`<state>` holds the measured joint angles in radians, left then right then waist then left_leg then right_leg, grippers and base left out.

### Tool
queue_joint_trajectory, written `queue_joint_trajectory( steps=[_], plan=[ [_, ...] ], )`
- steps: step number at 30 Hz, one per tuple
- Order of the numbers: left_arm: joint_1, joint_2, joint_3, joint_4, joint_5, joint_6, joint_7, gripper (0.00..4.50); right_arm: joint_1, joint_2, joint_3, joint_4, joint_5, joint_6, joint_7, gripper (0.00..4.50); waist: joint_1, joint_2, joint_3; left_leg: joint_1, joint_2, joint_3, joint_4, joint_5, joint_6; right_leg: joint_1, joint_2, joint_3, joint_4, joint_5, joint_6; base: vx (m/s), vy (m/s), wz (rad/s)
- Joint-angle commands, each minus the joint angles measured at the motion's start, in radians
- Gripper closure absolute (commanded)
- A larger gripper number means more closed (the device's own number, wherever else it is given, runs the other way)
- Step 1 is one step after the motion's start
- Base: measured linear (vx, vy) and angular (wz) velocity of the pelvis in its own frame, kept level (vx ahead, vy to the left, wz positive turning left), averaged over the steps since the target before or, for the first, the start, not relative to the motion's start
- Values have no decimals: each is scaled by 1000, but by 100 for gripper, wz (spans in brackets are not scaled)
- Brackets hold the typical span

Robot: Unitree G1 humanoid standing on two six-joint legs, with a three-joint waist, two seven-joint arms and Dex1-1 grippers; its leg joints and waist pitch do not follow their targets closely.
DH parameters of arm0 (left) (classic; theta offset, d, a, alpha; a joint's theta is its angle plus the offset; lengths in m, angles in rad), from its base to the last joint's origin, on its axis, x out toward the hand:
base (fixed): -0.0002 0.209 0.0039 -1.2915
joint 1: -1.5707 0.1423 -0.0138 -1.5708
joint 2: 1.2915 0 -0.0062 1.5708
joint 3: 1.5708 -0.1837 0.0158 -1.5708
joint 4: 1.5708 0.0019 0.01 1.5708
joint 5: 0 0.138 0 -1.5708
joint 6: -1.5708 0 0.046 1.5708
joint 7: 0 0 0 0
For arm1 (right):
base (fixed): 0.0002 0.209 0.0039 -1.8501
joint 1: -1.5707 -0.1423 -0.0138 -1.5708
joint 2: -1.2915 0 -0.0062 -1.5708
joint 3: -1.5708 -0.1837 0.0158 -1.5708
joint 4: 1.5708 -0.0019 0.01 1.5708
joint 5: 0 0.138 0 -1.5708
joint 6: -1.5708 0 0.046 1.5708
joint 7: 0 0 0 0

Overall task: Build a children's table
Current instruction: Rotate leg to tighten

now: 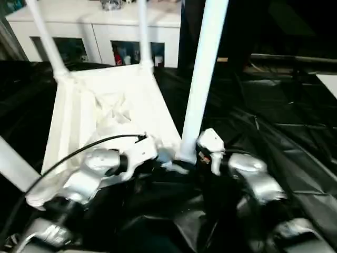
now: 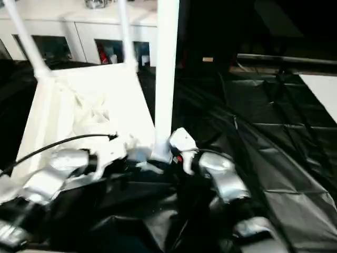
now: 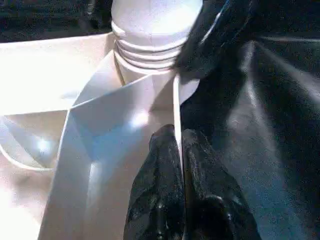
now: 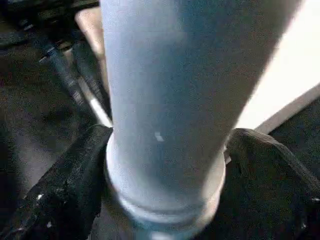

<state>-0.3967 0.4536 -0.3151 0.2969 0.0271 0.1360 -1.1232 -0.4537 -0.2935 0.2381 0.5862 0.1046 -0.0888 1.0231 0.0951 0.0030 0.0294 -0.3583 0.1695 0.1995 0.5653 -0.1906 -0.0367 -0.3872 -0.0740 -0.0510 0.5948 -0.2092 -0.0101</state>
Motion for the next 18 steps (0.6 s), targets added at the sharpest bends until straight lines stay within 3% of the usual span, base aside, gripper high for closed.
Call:
queue_joint_trajectory(
  steps=[1,5,13,18],
  plan=[
    [35,0,-31,11,-20,3,-40,450,12,-23,1,-14,1,17,23,57,0,-6,-43,7,70,-25,-56,-144,96,38,-75,44,-49,-29,-254,0,0,0],
    [43,7,-24,-1,-30,9,-49,450,4,-5,-21,-1,10,15,14,73,-5,-8,-40,10,70,-27,-61,-188,59,36,-78,47,-60,-136,-234,0,0,0],
    [55,14,-26,-24,-40,25,-60,450,14,-3,-22,-27,37,38,41,145,-5,-9,-45,8,69,-26,-55,-130,76,40,-76,46,-49,-46,-246,0,0,0],
    [60,21,-31,-32,-42,34,-73,450,22,-3,-19,-28,39,41,49,176,-5,-7,-45,8,68,-26,-54,-129,81,40,-75,45,-48,-38,-252,0,0,0]
  ],
)
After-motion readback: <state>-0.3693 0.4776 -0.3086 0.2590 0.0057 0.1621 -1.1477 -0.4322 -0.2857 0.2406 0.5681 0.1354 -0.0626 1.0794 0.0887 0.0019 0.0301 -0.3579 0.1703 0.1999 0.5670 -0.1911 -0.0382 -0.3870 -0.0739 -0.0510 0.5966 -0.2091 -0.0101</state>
